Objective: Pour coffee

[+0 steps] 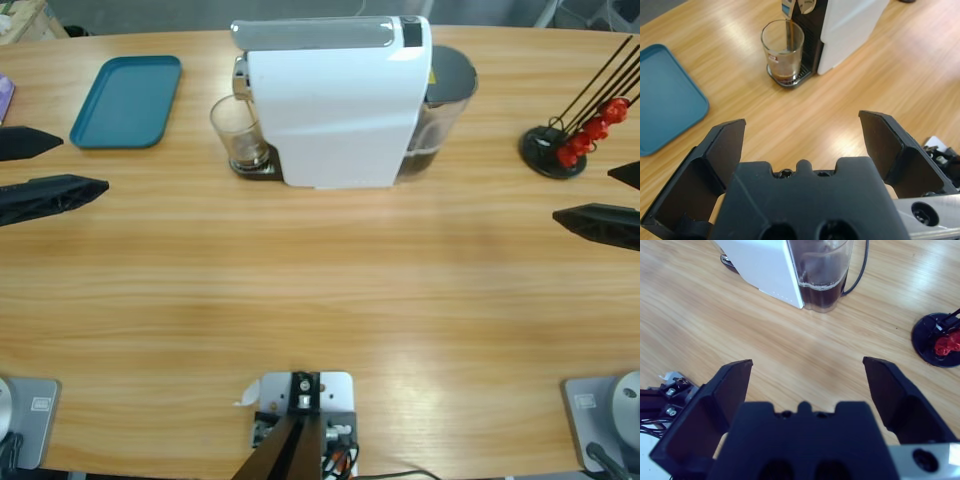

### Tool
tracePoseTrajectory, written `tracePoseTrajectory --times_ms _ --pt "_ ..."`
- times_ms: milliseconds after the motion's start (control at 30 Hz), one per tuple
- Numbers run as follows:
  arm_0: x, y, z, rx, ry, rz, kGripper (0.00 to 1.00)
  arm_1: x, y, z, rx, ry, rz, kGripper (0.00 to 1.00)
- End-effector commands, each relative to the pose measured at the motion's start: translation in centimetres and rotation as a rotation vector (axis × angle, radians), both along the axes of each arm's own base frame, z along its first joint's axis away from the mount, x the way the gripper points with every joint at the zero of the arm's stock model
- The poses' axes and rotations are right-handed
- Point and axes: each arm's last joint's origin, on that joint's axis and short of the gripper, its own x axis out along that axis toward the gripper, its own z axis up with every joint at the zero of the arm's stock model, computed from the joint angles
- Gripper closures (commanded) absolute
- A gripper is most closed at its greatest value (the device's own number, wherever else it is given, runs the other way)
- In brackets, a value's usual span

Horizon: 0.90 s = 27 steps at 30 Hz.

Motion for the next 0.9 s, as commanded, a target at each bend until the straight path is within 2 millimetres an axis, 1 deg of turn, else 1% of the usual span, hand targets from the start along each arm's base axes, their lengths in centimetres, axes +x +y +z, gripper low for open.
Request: tracePoseTrajectory --times_ms 33,900 --pt "0.4 -0.56 -0.24 0.013 0.022 -0.029 0.004 0.06 -0.11 0.11 0.007 0.008 -0.025 0.0" --pt "0.44 -0.59 -0.27 0.014 0.02 -0.03 0.004 0.01 -0.13 0.06 0.015 0.014 -0.032 0.0"
